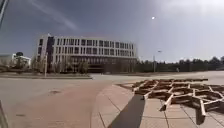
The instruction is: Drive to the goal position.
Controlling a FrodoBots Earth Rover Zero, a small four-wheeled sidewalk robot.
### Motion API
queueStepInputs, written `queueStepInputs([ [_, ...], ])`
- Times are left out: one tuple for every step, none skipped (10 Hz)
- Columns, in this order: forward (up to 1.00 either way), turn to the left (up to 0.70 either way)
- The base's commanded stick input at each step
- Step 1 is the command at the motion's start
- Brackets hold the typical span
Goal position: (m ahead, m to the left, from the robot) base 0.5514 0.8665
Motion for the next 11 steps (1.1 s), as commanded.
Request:
queueStepInputs([
  [0.05,0.00],
  [0.05,0.00],
  [0.05,0.00],
  [0.05,0.00],
  [0.05,0.00],
  [0.05,0.00],
  [0.05,0.00],
  [0.05,0.00],
  [0.05,0.00],
  [0.05,0.00],
  [0.05,0.00],
])
